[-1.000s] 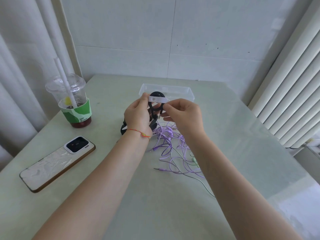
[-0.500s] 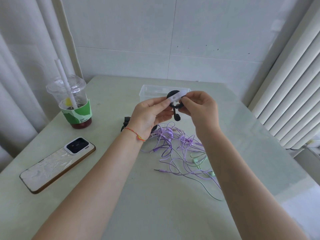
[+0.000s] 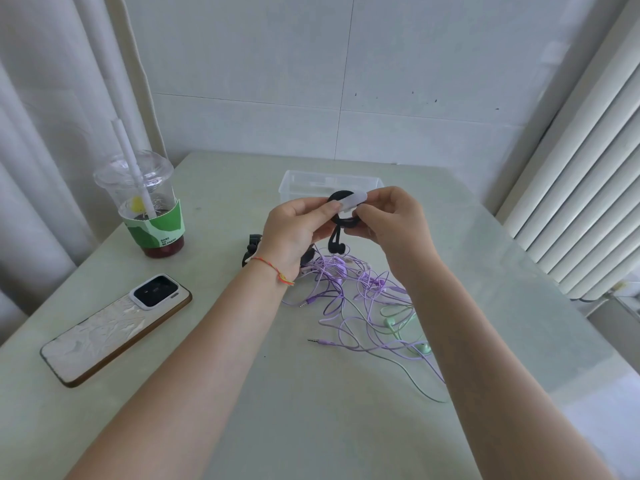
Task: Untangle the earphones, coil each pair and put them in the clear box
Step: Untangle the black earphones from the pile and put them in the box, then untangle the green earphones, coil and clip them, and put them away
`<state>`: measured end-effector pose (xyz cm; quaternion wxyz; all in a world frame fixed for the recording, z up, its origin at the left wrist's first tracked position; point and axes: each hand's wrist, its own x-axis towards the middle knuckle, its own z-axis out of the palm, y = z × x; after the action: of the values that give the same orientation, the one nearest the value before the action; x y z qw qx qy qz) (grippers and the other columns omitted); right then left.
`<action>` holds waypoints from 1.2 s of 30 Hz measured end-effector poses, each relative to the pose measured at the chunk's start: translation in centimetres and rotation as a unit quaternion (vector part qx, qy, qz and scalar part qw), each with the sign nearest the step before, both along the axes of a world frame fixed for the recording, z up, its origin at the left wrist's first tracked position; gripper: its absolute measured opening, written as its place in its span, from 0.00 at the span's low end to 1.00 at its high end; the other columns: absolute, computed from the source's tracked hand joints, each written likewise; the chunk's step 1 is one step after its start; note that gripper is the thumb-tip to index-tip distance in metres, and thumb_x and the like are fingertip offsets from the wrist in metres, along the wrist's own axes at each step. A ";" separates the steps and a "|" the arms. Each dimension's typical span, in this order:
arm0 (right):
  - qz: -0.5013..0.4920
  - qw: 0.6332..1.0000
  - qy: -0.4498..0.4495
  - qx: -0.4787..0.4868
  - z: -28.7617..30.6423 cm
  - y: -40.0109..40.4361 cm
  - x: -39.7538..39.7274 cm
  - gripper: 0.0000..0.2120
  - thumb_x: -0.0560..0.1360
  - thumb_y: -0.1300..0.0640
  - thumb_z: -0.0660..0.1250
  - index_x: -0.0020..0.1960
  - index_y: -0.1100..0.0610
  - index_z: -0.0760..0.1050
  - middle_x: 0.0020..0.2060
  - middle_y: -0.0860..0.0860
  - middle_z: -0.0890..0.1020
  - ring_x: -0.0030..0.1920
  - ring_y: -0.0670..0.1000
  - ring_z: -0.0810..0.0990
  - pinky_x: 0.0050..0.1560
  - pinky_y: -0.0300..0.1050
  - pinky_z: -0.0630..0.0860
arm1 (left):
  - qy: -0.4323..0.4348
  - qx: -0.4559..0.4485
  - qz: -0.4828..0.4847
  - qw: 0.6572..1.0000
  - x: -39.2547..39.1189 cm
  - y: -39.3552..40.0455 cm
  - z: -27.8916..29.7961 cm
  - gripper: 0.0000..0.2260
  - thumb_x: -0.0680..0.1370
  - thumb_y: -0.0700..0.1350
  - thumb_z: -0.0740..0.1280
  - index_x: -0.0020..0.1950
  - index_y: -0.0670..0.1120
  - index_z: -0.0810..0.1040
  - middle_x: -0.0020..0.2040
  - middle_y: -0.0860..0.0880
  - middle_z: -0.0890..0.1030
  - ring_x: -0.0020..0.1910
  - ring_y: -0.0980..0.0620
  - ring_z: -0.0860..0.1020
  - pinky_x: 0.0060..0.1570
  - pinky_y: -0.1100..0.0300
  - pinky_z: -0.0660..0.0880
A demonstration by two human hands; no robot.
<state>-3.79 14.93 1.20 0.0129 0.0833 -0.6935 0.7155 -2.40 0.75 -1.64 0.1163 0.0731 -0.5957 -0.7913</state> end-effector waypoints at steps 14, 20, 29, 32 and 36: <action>0.111 0.976 -0.011 0.189 0.1 2.0 -1.1 0.16 0.73 0.54 0.74 0.58 0.57 0.78 0.50 0.55 0.84 0.52 0.54 0.84 0.55 0.50 0.81 | 0.011 -0.079 -0.025 0.996 0.5 -1.0 0.8 0.06 0.73 0.35 0.73 0.49 0.40 0.83 0.41 0.41 0.83 0.35 0.48 0.82 0.38 0.62 0.78; 0.126 0.948 0.005 0.292 1.3 1.4 -2.1 0.11 0.72 0.50 0.75 0.50 0.56 0.82 0.42 0.53 0.86 0.37 0.49 0.84 0.44 0.43 0.82 | 0.007 -0.191 -0.024 0.981 -0.7 -1.5 1.9 0.06 0.73 0.37 0.74 0.48 0.42 0.83 0.38 0.46 0.83 0.35 0.51 0.83 0.39 0.63 0.78; -0.034 0.937 0.086 0.337 3.3 0.5 -6.5 0.19 0.72 0.40 0.70 0.46 0.56 0.77 0.34 0.48 0.80 0.34 0.49 0.76 0.31 0.38 0.69 | -0.013 -0.481 0.132 0.866 -6.1 -3.9 2.6 0.10 0.77 0.42 0.64 0.54 0.48 0.83 0.55 0.46 0.79 0.58 0.48 0.75 0.55 0.62 0.68; -0.075 0.936 0.107 0.326 3.2 0.5 -8.4 0.09 0.76 0.51 0.68 0.50 0.56 0.76 0.36 0.46 0.77 0.32 0.47 0.73 0.24 0.31 0.65 | -0.078 -0.516 0.094 0.848 -7.6 -4.8 1.5 0.13 0.77 0.43 0.62 0.59 0.49 0.81 0.63 0.42 0.71 0.66 0.43 0.69 0.65 0.55 0.67; -0.088 0.931 0.129 0.331 2.1 -0.5 -10.4 0.05 0.76 0.55 0.67 0.50 0.56 0.76 0.43 0.49 0.80 0.36 0.50 0.74 0.25 0.33 0.65 | -0.080 -0.506 0.064 0.856 -8.8 -5.6 0.5 0.10 0.77 0.46 0.63 0.55 0.50 0.81 0.63 0.43 0.69 0.63 0.43 0.73 0.63 0.58 0.68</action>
<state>-14.20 14.45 3.28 0.1370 0.1128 -0.8878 0.4247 -11.16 -4.90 -1.12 0.1400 0.1052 -0.9152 -0.3629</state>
